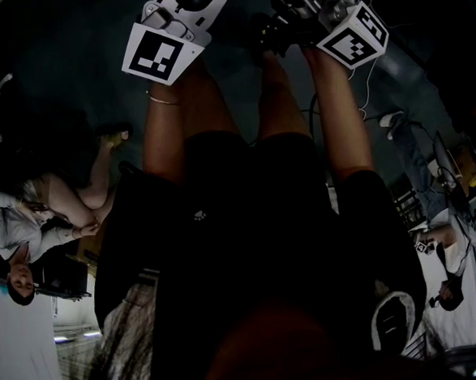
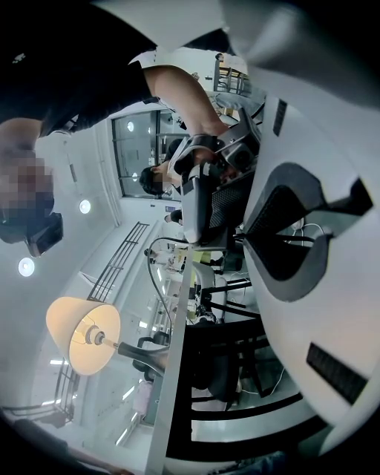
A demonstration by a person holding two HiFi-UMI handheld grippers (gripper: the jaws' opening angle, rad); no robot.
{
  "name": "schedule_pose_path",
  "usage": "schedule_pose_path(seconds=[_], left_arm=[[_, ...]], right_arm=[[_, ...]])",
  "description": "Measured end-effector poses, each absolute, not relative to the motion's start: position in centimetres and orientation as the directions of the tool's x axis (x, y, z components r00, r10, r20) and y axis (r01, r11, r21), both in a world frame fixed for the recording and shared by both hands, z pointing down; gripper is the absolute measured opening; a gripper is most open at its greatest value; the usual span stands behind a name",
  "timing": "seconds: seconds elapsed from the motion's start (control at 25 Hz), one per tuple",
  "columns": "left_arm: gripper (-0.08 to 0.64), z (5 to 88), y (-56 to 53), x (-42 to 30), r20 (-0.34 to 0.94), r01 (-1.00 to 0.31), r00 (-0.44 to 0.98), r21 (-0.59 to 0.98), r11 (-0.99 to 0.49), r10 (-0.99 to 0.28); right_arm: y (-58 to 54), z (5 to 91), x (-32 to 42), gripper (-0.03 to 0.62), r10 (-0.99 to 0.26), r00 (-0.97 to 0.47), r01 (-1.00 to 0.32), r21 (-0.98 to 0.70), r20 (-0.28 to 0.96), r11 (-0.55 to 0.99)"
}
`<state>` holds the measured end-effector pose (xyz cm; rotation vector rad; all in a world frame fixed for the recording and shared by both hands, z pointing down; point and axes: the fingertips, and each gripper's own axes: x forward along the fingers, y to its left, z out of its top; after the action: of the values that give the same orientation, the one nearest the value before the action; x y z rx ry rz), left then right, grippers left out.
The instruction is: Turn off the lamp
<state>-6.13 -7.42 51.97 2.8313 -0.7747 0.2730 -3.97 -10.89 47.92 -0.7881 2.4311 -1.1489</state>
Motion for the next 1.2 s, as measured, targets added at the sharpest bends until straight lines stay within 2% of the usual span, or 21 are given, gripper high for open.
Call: schedule_pose_path(seconds=[0.84,1.2], left_arm=[[0.018,52.12,-7.5,-6.13,0.234,-0.517,0.845,0.128,-0.846,-0.481],[0.018,52.94,-7.46,-5.85,0.262,-0.524,0.836,0.123,-0.843,-0.482]], right_arm=[[-10.8,47.79,-4.09,0.067,-0.601,-0.797,-0.336,-0.783,-0.06,0.524],[-10.71,48.43,-3.97,0.067,-0.605,-0.796,-0.383,-0.76,-0.017,0.526]])
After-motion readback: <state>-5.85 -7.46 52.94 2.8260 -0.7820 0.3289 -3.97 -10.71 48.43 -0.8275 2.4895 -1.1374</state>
